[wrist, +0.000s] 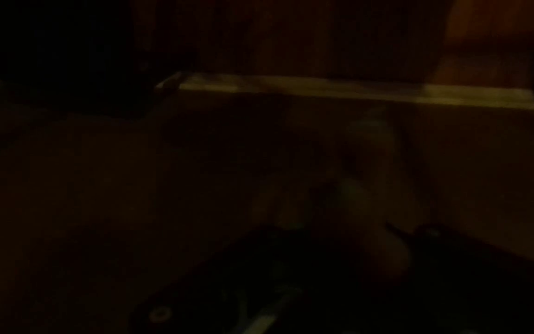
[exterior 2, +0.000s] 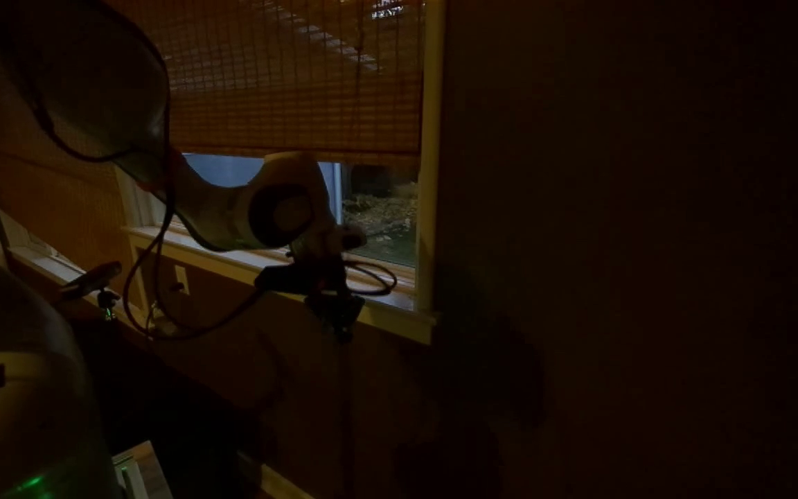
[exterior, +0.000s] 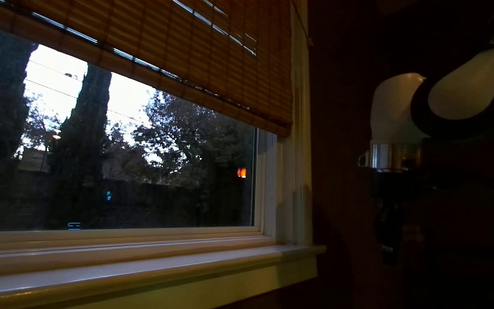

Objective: Open the window

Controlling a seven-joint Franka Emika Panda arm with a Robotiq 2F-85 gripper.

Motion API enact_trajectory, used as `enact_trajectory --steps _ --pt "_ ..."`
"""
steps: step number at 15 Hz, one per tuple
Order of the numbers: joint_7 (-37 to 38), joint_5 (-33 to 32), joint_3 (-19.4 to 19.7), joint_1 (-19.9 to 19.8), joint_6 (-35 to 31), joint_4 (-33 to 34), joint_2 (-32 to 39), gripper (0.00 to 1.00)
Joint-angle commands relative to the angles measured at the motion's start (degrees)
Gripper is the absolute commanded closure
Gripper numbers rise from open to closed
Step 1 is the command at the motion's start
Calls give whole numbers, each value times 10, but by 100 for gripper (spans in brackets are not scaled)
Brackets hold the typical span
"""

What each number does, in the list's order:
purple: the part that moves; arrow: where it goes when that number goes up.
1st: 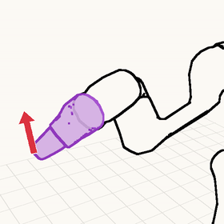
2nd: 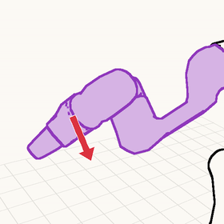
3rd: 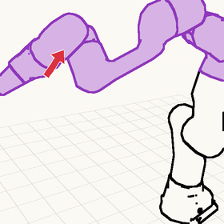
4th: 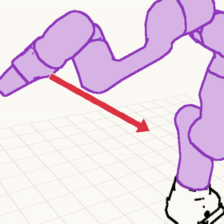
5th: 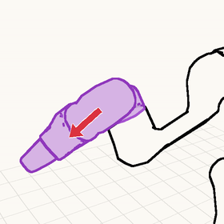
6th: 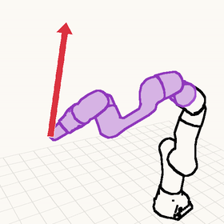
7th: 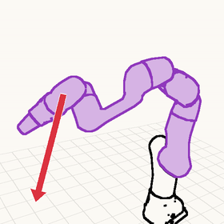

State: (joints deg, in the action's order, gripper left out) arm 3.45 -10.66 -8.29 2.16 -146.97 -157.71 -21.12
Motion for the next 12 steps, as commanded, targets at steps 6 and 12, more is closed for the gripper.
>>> enact_trajectory --steps 6,12 --pt "18 -32 15 -7 -118 -13 255 24" --pt "-17 44 3 25 -68 -5 218 0"
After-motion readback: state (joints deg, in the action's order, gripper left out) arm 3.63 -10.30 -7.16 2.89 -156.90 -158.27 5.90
